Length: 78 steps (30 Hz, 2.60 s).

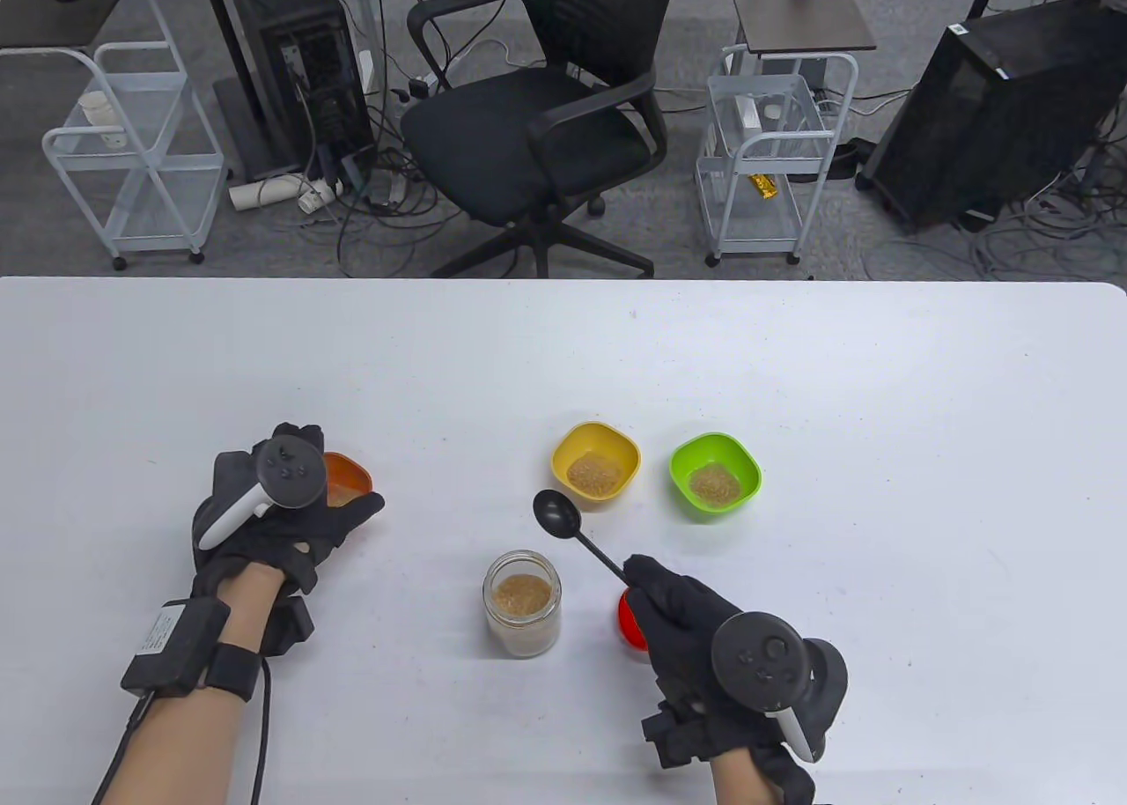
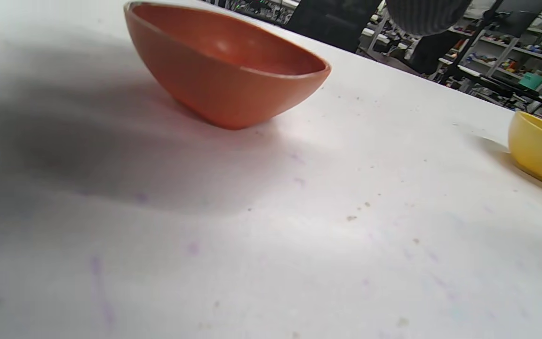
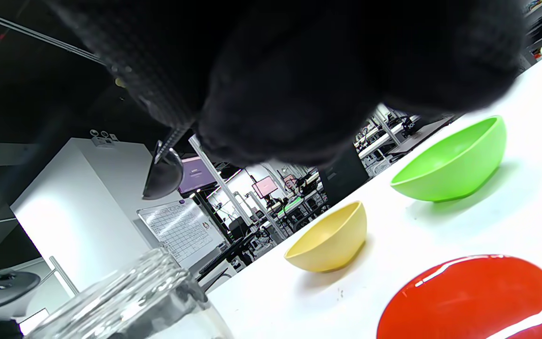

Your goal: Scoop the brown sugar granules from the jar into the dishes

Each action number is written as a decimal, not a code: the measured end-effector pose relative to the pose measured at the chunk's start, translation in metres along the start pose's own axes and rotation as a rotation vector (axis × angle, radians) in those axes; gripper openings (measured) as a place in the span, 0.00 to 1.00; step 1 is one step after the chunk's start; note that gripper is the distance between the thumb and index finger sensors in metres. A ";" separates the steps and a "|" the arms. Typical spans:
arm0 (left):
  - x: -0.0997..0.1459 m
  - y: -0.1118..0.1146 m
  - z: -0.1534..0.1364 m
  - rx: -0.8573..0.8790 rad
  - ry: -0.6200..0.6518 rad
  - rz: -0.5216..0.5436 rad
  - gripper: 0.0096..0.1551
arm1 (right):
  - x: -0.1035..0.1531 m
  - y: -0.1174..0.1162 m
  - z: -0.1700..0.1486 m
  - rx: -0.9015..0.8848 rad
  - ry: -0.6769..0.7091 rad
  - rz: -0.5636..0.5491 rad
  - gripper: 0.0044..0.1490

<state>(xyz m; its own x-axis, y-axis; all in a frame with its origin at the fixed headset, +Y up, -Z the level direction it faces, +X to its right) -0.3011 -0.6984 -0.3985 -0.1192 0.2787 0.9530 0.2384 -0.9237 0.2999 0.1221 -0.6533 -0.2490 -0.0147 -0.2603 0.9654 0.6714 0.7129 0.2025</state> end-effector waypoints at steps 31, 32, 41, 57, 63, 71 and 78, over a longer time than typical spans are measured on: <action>0.113 0.043 0.070 -0.061 0.211 0.156 0.56 | -0.003 -0.011 0.003 -0.014 0.013 0.069 0.23; 0.112 0.043 0.068 -0.058 0.208 0.149 0.56 | -0.003 -0.011 0.003 -0.013 0.011 0.069 0.23; 0.111 0.048 0.060 -0.063 0.198 0.111 0.56 | -0.001 -0.013 0.005 0.006 0.019 0.068 0.23; 0.105 0.052 0.067 -0.097 0.222 0.074 0.56 | -0.009 0.023 -0.016 -0.036 -0.137 -0.100 0.24; 0.103 0.054 0.066 -0.088 0.217 0.052 0.57 | -0.020 0.061 -0.038 -0.035 -0.237 -0.150 0.24; 0.103 0.054 0.067 -0.089 0.217 0.033 0.57 | -0.018 0.092 -0.101 0.112 -0.467 -0.197 0.24; 0.100 0.058 0.065 -0.074 0.201 0.006 0.57 | -0.019 0.080 -0.151 0.166 -0.667 -0.116 0.25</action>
<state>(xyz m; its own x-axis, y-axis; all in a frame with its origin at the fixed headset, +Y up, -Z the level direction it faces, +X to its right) -0.2364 -0.7065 -0.2830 -0.3099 0.2219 0.9245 0.1689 -0.9441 0.2832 0.2878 -0.6898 -0.2763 -0.5671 0.0765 0.8201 0.5163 0.8088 0.2816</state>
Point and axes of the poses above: the tracker on the back of each hand, its own z axis roughly to the thumb side, its own x axis roughly from the fingertips to the wrist, y = z × x, the point moved 3 cm from there along -x, roughly from the wrist to the fingertips, and after that the axes turned 3 degrees about z, right-handed, at the moved point
